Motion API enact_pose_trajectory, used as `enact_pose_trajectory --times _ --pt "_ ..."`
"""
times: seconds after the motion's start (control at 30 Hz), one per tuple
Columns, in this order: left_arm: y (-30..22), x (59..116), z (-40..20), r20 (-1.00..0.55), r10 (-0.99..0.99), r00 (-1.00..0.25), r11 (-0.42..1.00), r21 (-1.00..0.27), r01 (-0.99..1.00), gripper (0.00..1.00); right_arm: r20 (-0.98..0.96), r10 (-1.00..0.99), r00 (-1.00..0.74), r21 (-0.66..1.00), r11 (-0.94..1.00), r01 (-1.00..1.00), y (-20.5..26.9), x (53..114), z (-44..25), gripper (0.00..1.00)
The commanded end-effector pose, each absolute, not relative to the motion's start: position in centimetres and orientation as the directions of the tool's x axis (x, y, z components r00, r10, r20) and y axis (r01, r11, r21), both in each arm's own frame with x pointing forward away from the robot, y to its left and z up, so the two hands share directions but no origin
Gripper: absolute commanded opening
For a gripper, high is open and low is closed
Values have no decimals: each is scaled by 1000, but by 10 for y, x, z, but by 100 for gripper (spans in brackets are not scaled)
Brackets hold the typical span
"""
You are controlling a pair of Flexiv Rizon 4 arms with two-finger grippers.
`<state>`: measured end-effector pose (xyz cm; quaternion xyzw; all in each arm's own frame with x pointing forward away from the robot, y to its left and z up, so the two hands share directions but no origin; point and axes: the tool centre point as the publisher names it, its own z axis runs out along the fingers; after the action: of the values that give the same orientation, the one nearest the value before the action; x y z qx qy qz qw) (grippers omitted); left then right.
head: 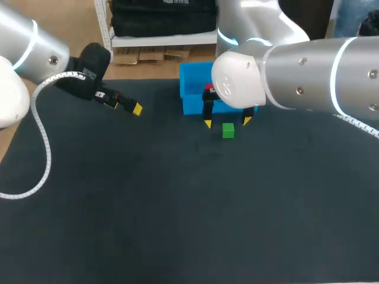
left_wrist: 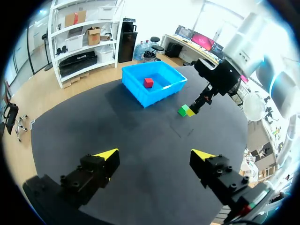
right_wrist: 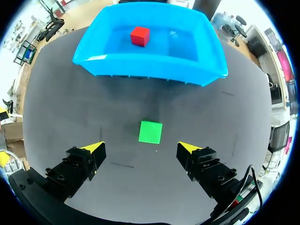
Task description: Use the left arm to pick the red cube and place it into the blue plastic box first, then use the right arm to grasp the green cube and put it into the same blue plastic box after the first action is fully finished.
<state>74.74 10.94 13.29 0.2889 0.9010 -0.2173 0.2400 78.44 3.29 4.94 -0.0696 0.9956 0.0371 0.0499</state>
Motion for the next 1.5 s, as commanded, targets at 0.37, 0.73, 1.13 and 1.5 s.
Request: enact_pose_trajectory --times 0.37,0.73,1.13,1.5 --pt "110 746 133 -560 414 -718 739 -253 624 100 -84 -145 -986 49 988 -149 32 788 37 100" --pt "110 746 133 -560 414 -718 739 -253 624 100 -69 -139 -988 24 990 -141 32 792 32 100" --pt "110 746 133 -560 414 -718 739 -253 624 100 -53 -134 -990 13 991 -135 33 794 24 100" --pt "110 746 133 -560 414 -718 739 -253 624 100 -60 -131 -990 9 991 -132 32 793 14 100"
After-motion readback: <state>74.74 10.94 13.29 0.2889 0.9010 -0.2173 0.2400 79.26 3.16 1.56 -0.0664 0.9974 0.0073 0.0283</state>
